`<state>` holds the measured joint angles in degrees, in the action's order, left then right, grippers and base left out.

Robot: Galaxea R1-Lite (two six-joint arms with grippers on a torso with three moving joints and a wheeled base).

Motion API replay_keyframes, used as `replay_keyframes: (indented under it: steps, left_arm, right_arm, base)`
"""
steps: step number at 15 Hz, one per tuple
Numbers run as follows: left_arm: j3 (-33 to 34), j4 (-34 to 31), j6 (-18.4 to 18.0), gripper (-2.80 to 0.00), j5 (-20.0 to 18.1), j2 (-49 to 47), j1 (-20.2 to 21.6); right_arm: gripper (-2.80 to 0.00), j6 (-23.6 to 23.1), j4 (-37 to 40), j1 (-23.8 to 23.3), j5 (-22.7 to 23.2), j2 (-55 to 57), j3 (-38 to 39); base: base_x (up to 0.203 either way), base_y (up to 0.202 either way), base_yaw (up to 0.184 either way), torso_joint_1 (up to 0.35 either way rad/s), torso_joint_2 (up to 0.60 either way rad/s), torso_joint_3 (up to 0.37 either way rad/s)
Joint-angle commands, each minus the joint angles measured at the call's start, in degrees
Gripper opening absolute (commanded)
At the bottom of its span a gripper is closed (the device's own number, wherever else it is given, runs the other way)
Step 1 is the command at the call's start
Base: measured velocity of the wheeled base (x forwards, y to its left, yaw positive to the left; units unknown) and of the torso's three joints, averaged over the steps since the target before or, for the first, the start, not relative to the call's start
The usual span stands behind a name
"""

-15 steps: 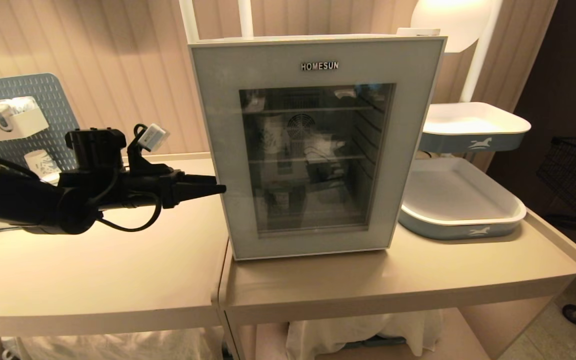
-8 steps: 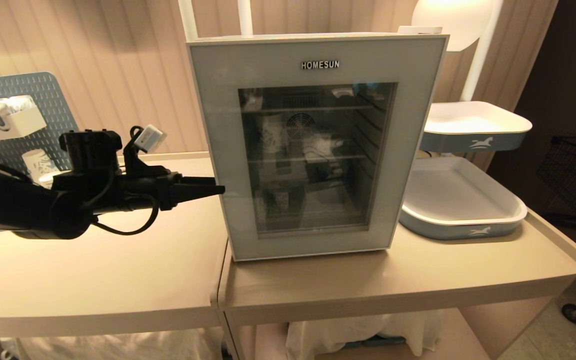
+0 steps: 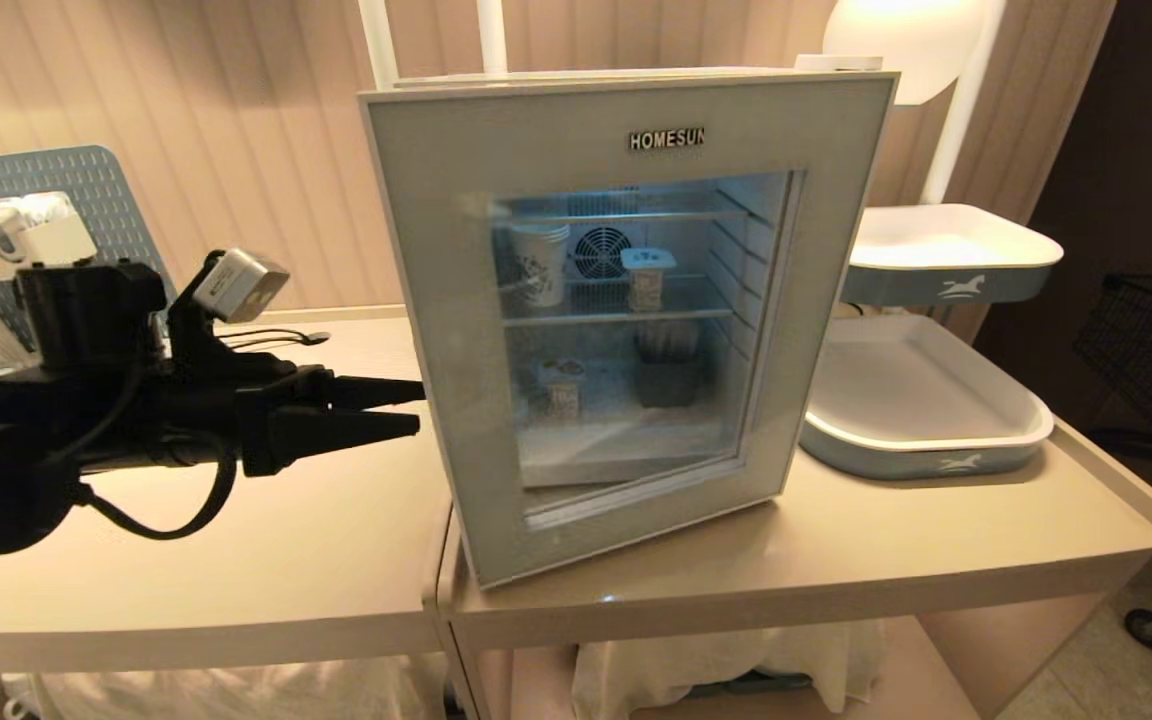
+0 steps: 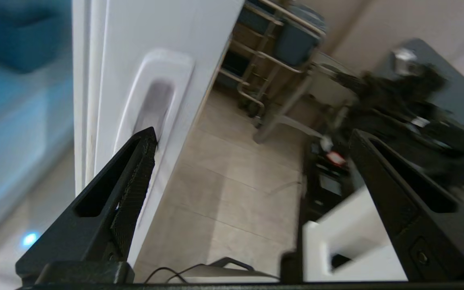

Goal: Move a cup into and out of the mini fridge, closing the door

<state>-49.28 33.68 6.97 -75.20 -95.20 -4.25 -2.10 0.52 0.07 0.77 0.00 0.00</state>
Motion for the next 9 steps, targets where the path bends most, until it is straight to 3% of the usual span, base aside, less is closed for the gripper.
replay_keyframes:
  steps: [1, 5, 7, 9]
  left_arm:
    - [5.51, 0.14, 0.06, 0.00, -0.95, 10.27, -2.98]
    - [16.36, -0.29, 0.28, 0.00, -0.90, 22.81, -14.55]
    - [19.69, -1.14, 0.94, 0.00, -0.39, 26.67, -15.63]
    - [20.27, -3.16, 1.28, 0.00, 3.90, 27.34, -13.69]
  right_arm:
    - [-2.80, -0.10, 0.00, 0.01, 0.02, 0.09, 0.00]
    - [-2.80, -0.10, 0.00, 0.01, 0.02, 0.09, 0.00]
    - [-2.80, -0.10, 0.00, 0.01, 0.02, 0.09, 0.00]
    - [-2.80, -0.10, 0.00, 0.01, 0.02, 0.09, 0.00]
  base:
    - [0.000, 0.000, 0.000, 0.000, 0.00, 0.000]
    - [0.000, 0.000, 0.000, 0.000, 0.00, 0.000]
    - [0.000, 0.000, 0.000, 0.000, 0.00, 0.000]
    - [0.000, 0.000, 0.000, 0.000, 0.00, 0.000]
